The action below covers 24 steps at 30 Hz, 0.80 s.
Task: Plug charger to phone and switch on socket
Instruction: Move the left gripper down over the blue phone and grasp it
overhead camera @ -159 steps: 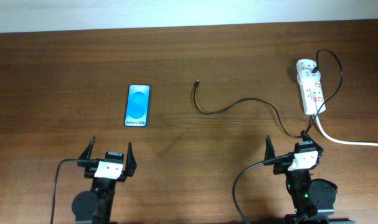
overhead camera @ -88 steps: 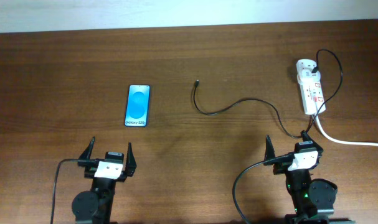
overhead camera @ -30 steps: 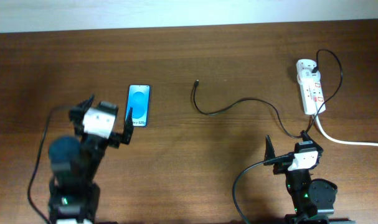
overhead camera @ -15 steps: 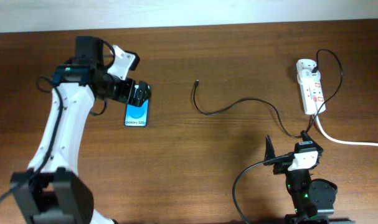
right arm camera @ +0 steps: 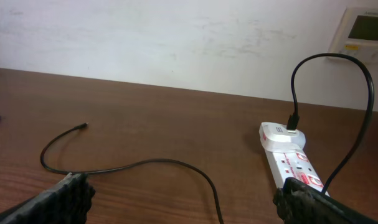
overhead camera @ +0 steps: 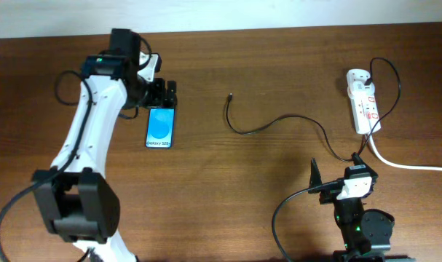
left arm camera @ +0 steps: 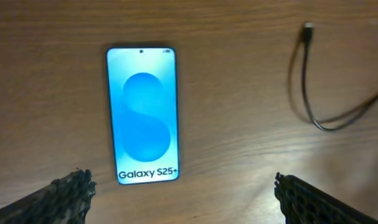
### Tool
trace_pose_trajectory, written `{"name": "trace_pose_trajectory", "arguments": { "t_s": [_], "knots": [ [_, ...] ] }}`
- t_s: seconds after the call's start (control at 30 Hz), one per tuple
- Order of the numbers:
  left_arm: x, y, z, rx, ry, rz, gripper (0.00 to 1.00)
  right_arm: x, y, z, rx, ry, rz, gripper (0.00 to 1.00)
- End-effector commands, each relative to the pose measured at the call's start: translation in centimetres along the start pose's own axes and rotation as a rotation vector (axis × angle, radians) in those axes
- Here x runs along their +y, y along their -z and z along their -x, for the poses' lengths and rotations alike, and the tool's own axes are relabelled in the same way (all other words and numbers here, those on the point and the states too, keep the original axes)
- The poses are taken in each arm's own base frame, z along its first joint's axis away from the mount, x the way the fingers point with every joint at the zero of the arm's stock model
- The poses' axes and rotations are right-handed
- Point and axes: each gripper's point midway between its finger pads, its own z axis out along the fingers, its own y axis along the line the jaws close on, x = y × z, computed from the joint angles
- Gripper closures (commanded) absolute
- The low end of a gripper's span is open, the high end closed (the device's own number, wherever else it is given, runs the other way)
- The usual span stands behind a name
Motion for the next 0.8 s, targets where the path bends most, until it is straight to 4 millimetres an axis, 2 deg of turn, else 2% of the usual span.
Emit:
{"name": "trace_pose_trajectory", "arguments": {
  "t_s": [0.0, 0.2, 0.4, 0.47, 0.77],
  "knots": [
    [2.0, -2.4, -0.6, 0.069, 0.066, 0.104, 0.01, 0.2, 0.0, -0.2, 0.002, -0.007, 0.007, 0.02],
    [2.4, -5.8, -1.3, 0.14, 0.045, 0.109, 0.01, 0.2, 0.0, -0.2, 0.002, -0.007, 0.007, 0.02],
    [3.1, -10.3, -2.6, 0.227, 0.04, 0.109, 0.0, 0.2, 0.0, -0.2, 0.002, -0.007, 0.007, 0.02],
    [3.0, -11.1, -2.8, 0.238, 0.02, 0.111, 0.0, 0.2, 0.0, -0.2, 0.002, -0.007, 0.007, 0.02],
    [3.8, -11.6, -2.3, 0.217, 0.008, 0.164, 0.01, 0.2, 0.0, -0.2, 0.002, -0.007, 0.007, 0.02]
  ]
}}
